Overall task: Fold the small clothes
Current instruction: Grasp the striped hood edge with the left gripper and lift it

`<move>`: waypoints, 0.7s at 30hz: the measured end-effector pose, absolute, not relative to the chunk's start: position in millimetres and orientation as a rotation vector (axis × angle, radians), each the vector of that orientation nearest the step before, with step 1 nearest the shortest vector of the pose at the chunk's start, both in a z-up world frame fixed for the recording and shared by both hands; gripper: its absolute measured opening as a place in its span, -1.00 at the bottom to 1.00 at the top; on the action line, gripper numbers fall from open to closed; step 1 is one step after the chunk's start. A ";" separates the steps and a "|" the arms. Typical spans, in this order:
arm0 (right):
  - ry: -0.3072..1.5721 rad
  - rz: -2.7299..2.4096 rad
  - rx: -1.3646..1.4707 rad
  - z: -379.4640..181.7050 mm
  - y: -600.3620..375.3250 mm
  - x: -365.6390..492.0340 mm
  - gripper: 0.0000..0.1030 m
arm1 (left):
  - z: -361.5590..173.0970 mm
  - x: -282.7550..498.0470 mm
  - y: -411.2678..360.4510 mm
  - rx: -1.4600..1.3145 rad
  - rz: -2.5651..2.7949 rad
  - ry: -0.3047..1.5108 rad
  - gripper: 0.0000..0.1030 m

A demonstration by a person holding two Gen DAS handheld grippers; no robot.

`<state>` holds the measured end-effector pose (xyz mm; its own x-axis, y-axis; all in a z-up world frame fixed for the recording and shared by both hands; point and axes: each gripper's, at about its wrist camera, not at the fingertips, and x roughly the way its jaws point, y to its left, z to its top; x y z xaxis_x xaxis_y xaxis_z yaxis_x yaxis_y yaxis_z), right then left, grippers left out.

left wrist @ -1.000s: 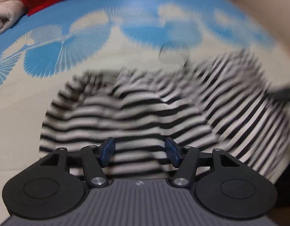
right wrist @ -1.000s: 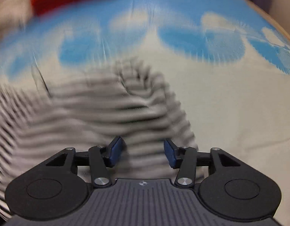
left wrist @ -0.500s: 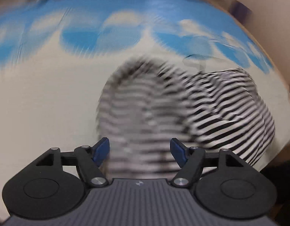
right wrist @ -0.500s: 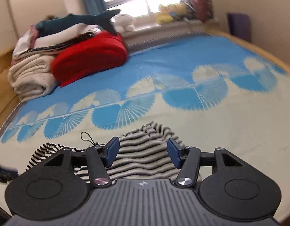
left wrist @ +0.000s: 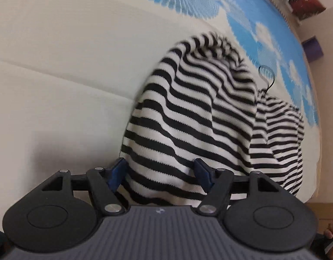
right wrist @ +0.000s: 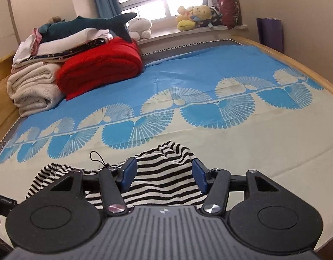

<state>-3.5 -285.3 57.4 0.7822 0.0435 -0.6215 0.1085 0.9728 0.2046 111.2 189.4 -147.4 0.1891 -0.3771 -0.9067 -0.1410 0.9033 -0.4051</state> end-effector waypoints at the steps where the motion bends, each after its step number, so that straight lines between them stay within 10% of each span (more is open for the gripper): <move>1: 0.670 -0.034 0.235 58.8 -286.4 -4.1 0.12 | -149.6 113.8 186.5 -0.445 -0.169 1.387 0.42; 8: 0.669 -0.078 0.269 62.8 -302.5 -6.2 0.12 | -152.4 124.2 170.6 -0.373 -0.172 1.373 0.27; 10: 0.670 -0.088 0.283 62.0 -305.2 -5.1 0.12 | -152.4 125.0 168.1 -0.382 -0.208 1.371 -0.44; 12: 0.672 -0.095 0.288 60.4 -305.2 -3.2 0.12 | -150.6 123.6 165.2 -0.386 -0.244 1.360 -0.61; 21: 0.671 -0.126 0.345 39.0 -294.8 10.7 0.10 | -112.0 110.5 181.4 -0.399 -0.306 1.263 -0.80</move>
